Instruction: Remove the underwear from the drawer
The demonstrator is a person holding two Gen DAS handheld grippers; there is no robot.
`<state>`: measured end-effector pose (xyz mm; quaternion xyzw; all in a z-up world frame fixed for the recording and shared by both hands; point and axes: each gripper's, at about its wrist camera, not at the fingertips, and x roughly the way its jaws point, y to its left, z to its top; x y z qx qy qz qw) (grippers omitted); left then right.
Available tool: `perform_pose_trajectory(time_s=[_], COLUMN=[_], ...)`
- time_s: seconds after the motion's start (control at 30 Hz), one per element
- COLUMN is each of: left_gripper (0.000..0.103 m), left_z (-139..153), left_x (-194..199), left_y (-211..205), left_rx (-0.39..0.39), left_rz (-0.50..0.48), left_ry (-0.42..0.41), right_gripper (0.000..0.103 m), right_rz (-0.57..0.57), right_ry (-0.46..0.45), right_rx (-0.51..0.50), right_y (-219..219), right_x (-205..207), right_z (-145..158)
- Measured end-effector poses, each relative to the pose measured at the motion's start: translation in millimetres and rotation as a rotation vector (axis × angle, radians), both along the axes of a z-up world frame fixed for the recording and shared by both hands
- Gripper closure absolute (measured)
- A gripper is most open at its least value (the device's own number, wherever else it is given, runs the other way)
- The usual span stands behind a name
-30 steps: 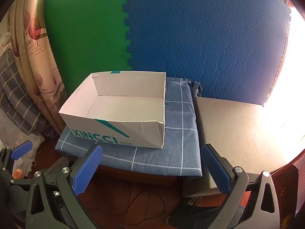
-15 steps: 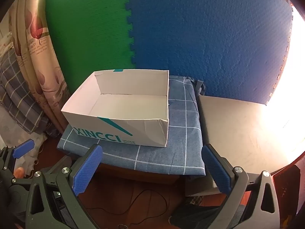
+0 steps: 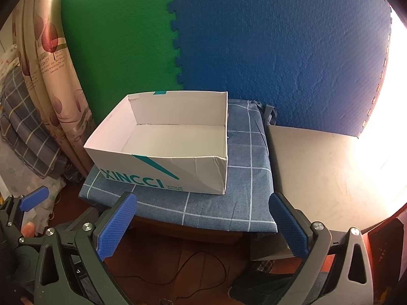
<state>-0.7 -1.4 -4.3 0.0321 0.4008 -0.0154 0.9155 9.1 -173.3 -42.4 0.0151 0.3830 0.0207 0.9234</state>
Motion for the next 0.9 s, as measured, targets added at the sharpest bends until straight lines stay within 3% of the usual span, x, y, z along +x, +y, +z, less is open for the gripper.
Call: perform_pose_trajectory(time_s=[0.17,0.5,0.9], left_gripper=[0.0,0.0,0.0], left_z=[-11.4,-35.2,-48.3], left_x=[0.8,8.5,10.4], left_y=[6.0,10.0,-4.4], left_rx=[-0.013,-0.026,0.05], left_rz=[0.019,0.007,0.031], left_ry=[-0.015,0.049,0.09], right_gripper=[0.0,0.0,0.0], right_rz=[-0.02,-0.008,0.011], right_ry=[-0.02,0.022,0.044], right_rx=[0.002,0.047,0.049], right_y=[-6.6,-16.1,-21.5], right_x=[-1.5,4.2,4.9], right_z=[3.9,-13.5,-29.7])
